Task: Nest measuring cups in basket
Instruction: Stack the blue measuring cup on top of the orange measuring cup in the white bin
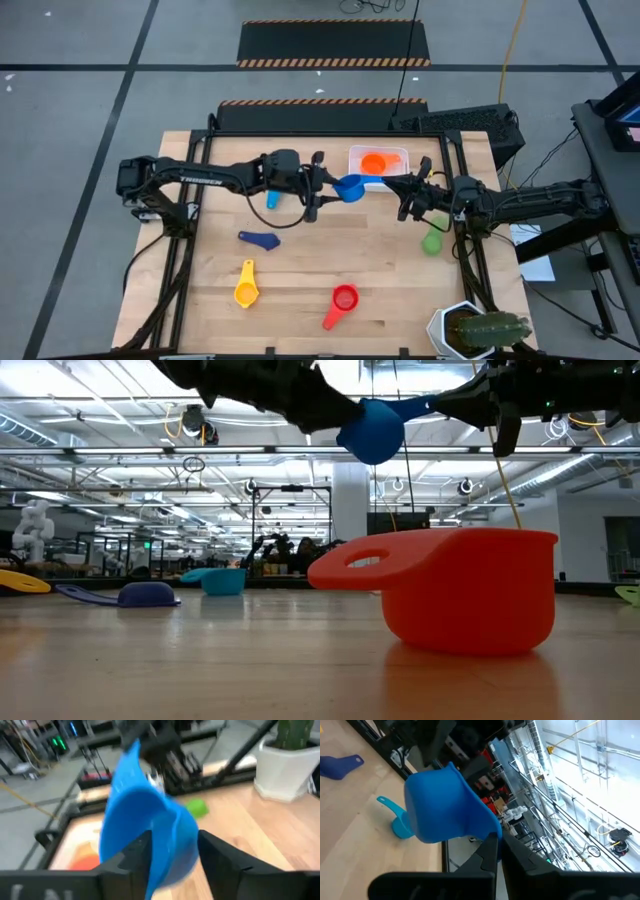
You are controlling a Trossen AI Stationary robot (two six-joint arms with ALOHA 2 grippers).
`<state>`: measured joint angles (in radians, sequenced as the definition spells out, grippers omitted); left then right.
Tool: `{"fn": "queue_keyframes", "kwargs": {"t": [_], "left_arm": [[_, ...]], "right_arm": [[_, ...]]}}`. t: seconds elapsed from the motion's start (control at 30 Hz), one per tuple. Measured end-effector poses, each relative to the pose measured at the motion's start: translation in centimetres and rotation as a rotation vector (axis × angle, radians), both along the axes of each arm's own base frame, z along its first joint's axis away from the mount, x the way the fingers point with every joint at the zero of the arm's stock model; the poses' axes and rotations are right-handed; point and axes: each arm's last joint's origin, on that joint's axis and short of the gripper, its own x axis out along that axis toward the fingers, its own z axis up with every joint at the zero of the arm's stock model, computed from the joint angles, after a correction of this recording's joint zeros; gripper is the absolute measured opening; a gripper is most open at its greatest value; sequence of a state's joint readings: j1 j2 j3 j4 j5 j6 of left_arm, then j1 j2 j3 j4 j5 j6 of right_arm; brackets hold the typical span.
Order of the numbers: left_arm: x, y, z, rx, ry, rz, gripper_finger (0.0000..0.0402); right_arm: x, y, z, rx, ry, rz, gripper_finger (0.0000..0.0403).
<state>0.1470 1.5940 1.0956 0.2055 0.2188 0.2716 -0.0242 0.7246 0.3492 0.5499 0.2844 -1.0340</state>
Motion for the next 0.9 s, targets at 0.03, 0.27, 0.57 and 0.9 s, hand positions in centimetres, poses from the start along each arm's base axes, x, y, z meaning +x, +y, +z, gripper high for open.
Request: {"fn": "queue_keyframes", "kwargs": {"t": [0.03,0.27,0.57,0.9], "left_arm": [[0.0,0.1,-0.2,-0.001,0.012,0.003,0.0141],[-0.1,0.3,-0.2,0.016,0.019,-0.016,0.0032],[-0.2,0.4,-0.3,0.062,0.025,-0.010,0.0009],[-1.0,1.4,-1.1,0.168,0.159,0.129,0.0006]], "right_arm": [[0.0,0.0,0.0,0.000,0.000,0.000,0.0000],[0.0,0.0,-0.1,0.031,-0.004,-0.001,0.0000],[0.0,0.0,-0.3,0.239,-0.052,-0.020,0.0046],[-0.1,1.1,-2.3,0.565,0.013,-0.148,0.0121]]}}
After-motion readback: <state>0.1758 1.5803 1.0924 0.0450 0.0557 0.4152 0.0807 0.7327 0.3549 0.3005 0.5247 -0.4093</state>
